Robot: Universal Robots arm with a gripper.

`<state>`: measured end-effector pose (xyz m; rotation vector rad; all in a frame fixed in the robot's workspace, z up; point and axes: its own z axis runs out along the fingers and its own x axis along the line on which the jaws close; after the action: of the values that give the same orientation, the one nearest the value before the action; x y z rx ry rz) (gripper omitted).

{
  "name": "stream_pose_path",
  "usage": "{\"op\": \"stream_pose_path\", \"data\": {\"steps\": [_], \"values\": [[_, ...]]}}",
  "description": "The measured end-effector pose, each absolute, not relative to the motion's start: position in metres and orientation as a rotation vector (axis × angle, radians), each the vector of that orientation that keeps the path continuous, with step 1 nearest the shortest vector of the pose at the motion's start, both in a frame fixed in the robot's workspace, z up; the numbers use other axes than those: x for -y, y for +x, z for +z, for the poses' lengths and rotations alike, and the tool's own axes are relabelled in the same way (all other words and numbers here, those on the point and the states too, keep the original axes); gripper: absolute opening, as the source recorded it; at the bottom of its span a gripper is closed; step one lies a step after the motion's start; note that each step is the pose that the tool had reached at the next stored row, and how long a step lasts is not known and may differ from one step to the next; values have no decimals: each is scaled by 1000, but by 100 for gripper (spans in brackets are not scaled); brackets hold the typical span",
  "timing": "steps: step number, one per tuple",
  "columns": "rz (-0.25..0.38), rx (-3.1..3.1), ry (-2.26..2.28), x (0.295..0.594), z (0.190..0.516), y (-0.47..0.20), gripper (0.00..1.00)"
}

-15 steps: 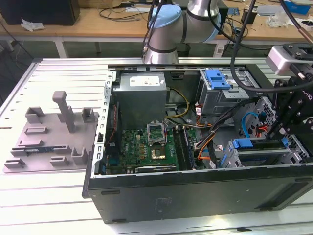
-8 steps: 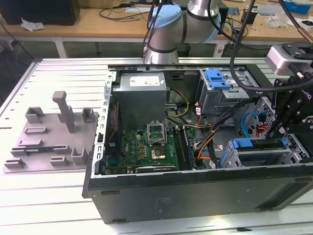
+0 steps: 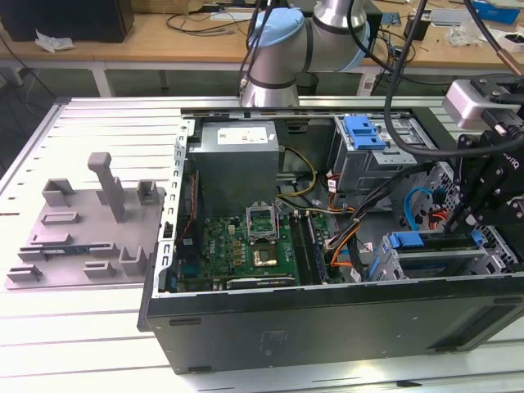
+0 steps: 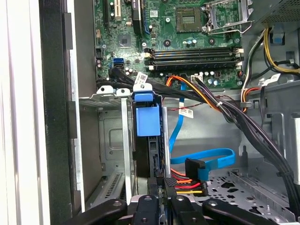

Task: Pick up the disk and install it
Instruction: 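Insert the first disk wire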

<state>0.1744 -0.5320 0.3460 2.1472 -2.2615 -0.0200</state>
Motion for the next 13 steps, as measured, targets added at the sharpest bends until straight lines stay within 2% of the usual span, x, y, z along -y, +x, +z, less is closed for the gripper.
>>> {"op": "stream_pose_path", "data": {"steps": [13], "values": [[-20, 2261, 2147, 532, 342, 175, 17]]}}
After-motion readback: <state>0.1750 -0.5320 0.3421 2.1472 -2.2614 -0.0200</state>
